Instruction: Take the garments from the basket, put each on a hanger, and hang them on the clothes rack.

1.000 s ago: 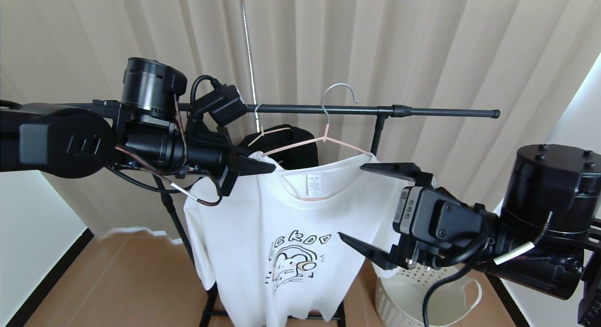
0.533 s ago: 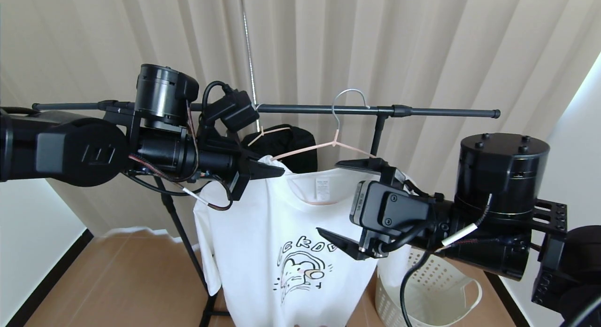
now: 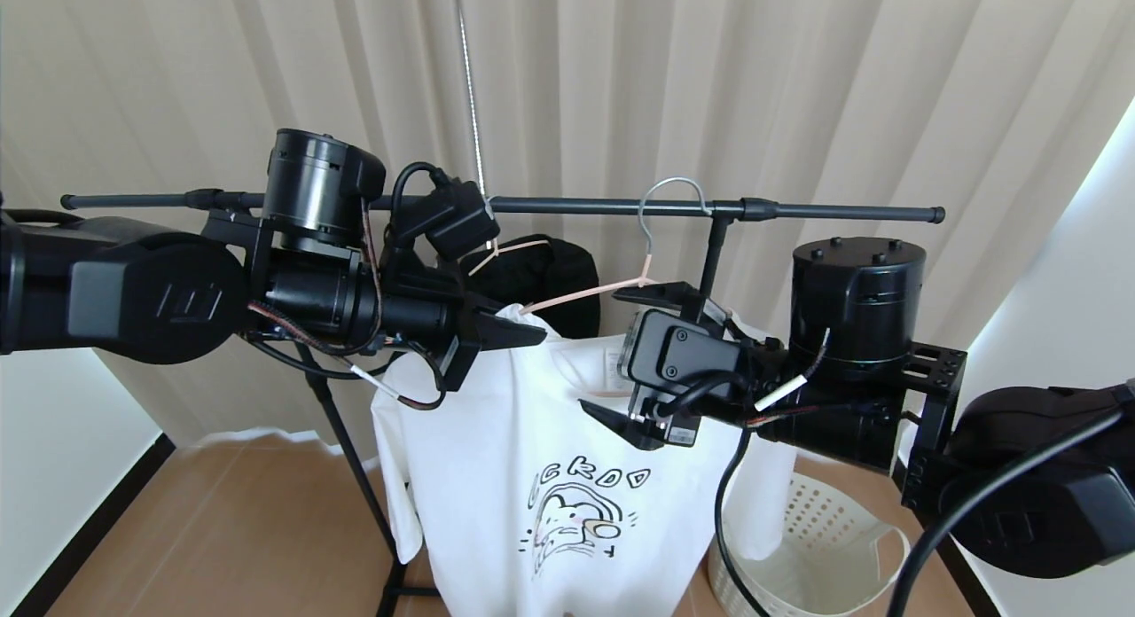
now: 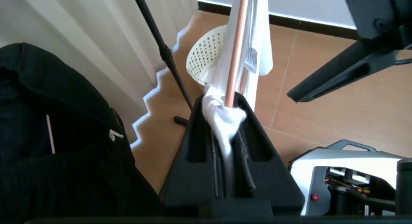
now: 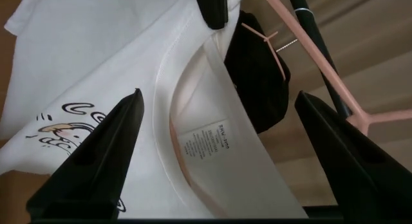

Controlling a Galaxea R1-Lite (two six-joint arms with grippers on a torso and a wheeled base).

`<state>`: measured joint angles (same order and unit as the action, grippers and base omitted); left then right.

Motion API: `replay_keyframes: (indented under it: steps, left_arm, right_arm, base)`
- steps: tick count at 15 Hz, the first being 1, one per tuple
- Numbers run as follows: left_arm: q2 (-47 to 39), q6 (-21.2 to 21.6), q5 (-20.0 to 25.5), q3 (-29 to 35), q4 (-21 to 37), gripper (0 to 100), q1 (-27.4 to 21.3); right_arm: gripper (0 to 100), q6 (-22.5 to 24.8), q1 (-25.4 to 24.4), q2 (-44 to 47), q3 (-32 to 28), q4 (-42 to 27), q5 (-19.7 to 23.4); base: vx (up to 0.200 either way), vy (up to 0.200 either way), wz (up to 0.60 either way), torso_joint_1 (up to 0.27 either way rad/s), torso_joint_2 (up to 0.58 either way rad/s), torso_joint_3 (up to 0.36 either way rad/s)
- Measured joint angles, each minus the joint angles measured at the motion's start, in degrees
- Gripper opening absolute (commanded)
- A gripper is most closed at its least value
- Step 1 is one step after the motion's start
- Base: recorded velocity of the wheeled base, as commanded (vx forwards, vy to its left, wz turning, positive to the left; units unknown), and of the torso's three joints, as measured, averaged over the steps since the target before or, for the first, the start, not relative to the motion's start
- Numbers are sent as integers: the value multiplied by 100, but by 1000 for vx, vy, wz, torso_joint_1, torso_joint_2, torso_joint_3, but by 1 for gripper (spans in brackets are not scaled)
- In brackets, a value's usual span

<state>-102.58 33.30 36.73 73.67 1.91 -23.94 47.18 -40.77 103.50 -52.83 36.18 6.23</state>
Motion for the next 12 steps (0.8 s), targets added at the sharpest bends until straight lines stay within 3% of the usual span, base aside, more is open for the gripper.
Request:
replay_keyframes:
  steps: [1, 2, 12]
  left_arm:
    - [16, 0, -2, -5, 0, 0, 0]
    - [29, 0, -2, -5, -2, 0, -6]
    - [55, -2, 2, -2, 0, 0, 27]
  right_arm:
    - [100, -2, 22, 46, -37, -5, -21]
    - [0, -2, 59, 102, -121, -2, -46]
    - [0, -174, 116, 163, -182, 68, -172]
  base:
    - [0, 0, 0, 0, 0, 0]
    - [0, 0, 0, 0, 0, 0]
    - [0, 0, 0, 0, 0, 0]
